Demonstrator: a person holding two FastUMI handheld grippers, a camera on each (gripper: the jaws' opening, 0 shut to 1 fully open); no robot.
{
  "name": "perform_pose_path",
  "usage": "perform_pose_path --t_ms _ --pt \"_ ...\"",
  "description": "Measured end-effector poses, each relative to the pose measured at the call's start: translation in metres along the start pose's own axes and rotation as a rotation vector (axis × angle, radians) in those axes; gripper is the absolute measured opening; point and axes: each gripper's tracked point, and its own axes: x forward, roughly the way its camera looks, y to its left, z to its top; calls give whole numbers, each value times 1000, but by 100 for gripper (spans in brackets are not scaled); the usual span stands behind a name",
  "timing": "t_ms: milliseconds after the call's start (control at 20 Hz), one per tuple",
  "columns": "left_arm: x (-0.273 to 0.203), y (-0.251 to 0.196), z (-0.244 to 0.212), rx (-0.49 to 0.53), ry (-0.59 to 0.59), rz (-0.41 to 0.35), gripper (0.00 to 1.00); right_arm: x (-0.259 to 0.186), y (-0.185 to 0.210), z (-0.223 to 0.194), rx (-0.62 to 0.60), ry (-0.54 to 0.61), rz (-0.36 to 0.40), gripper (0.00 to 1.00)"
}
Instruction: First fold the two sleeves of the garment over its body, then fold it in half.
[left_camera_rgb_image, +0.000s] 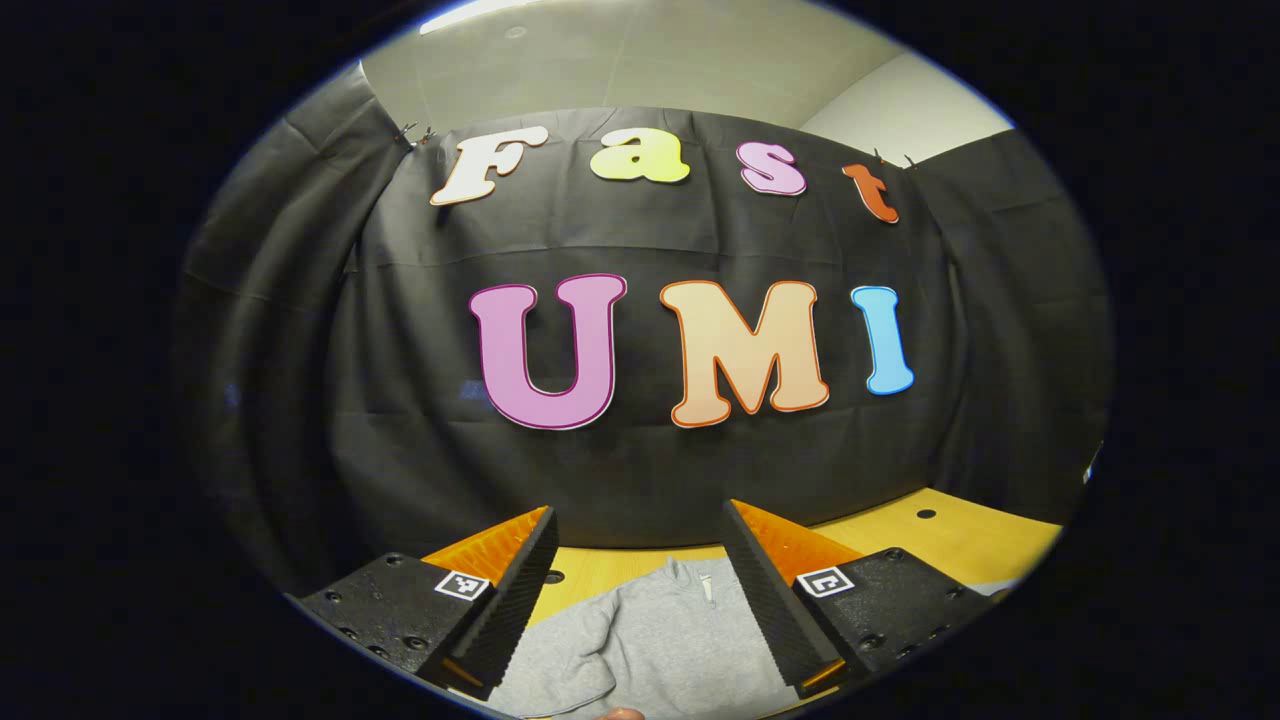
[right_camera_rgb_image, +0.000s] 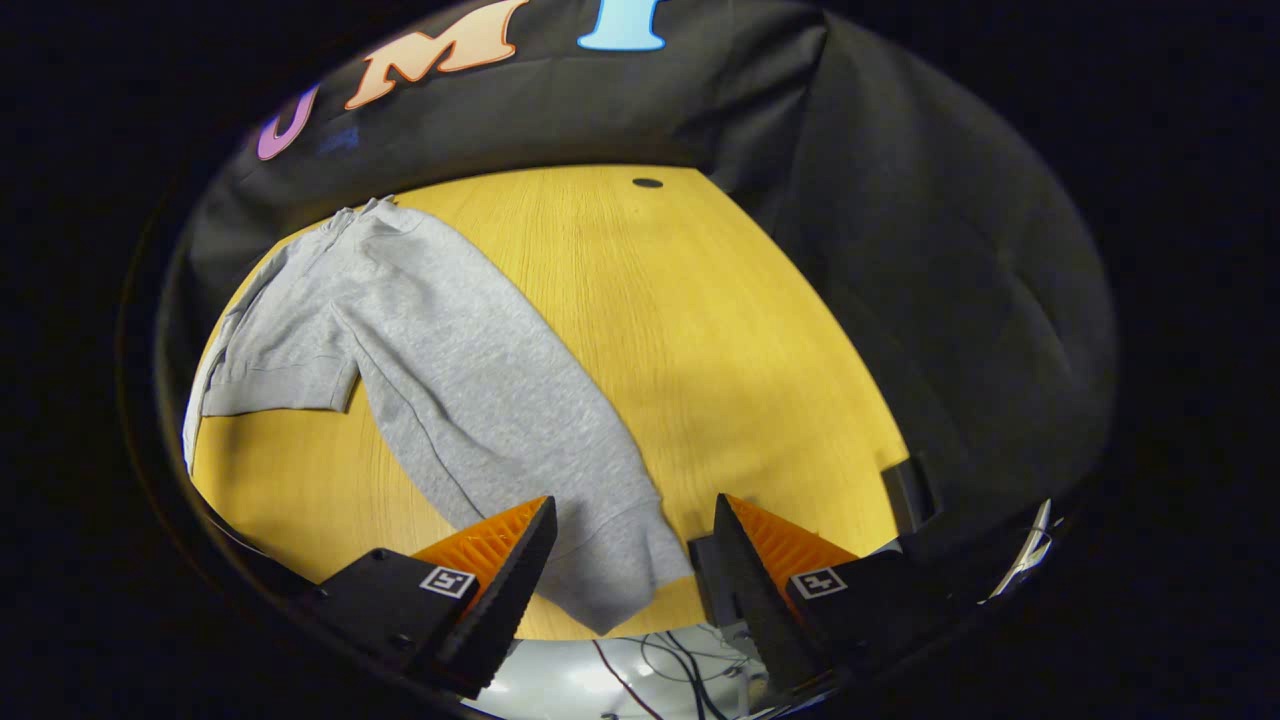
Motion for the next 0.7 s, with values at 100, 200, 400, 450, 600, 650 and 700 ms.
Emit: perform_pose_path --t_ms 100,200,400,450,600,650,700 --pt "-2 2 0 3 2 8 95 6 1 -8 -2 28 -1 98" --pt "-4 4 -1 8 5 12 95 6 1 -15 -19 52 -7 98" --pt "-6 3 -2 8 11 14 95 9 0 -14 -40 75 4 100" --pt "-5 3 -2 7 11 12 95 10 0 -14 -62 78 11 97" --pt "-6 0 -3 8 13 8 95 10 -2 -15 -130 87 8 93" --pt "-6 0 -4 9 14 7 95 11 -1 -14 -143 90 9 93" --pt "-7 1 -4 10 15 8 97 12 0 -14 -153 91 11 98"
